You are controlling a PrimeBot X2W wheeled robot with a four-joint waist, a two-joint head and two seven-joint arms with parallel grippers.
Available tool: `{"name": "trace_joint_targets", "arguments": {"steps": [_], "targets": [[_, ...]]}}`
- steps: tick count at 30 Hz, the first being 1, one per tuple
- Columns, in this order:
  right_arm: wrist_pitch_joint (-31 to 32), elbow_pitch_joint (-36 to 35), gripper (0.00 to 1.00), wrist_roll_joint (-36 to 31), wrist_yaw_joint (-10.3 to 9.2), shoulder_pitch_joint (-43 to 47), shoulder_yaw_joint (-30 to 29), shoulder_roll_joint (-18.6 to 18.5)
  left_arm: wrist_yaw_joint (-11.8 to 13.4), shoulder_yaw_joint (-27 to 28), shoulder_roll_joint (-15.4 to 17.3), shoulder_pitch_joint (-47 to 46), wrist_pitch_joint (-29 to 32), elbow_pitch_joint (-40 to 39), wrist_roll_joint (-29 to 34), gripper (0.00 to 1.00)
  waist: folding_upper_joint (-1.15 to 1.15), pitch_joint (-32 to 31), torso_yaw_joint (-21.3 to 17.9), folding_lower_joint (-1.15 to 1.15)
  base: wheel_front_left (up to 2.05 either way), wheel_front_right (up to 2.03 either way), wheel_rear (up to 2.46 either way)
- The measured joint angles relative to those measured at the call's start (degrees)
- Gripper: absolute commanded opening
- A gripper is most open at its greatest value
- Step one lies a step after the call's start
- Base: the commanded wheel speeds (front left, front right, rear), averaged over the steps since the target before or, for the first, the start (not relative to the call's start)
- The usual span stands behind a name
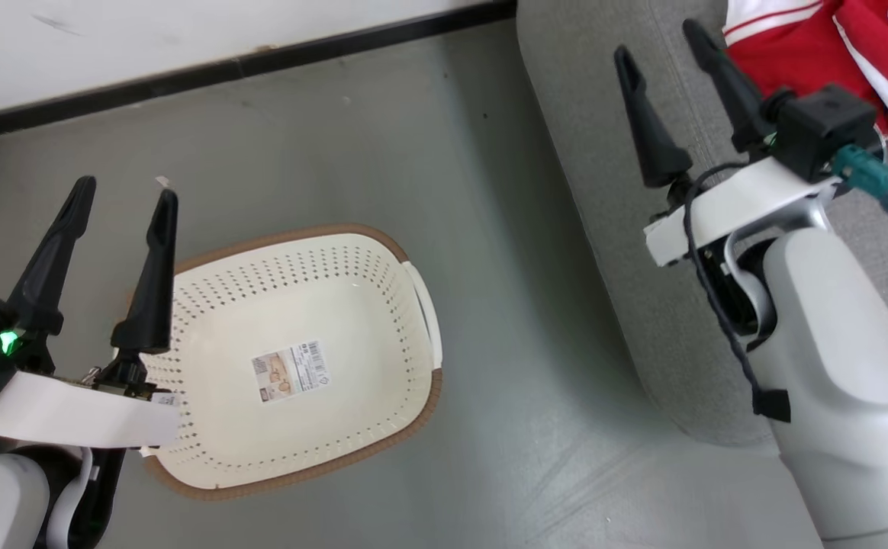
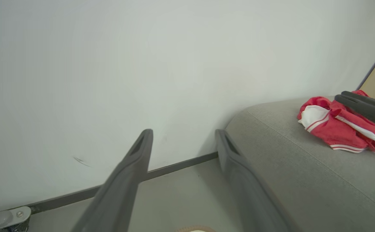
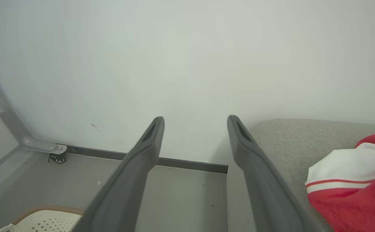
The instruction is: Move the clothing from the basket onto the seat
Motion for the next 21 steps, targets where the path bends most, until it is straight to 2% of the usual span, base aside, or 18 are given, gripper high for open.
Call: {"name": "trace_joint_targets", "arguments": {"steps": [11, 21], "targets": [[-1.6, 0.4, 1.00, -0.1, 0.00, 5.2, 0.3, -0.1, 0.5, 2.6, -1.8, 4.4, -5.2, 4.9, -2.0, 1.00, 0.00, -4.9, 3.6, 0.00, 0.00, 0.00, 0.00], [-1.8, -0.5, 1.00, 0.6, -0.01, 11.9, -3.4, -0.2, -0.2, 3.6, -3.5, 8.4, -9.7, 9.4, -3.4, 1.00, 0.00, -9.4, 6.2, 0.00, 0.00, 0.00, 0.00]]}}
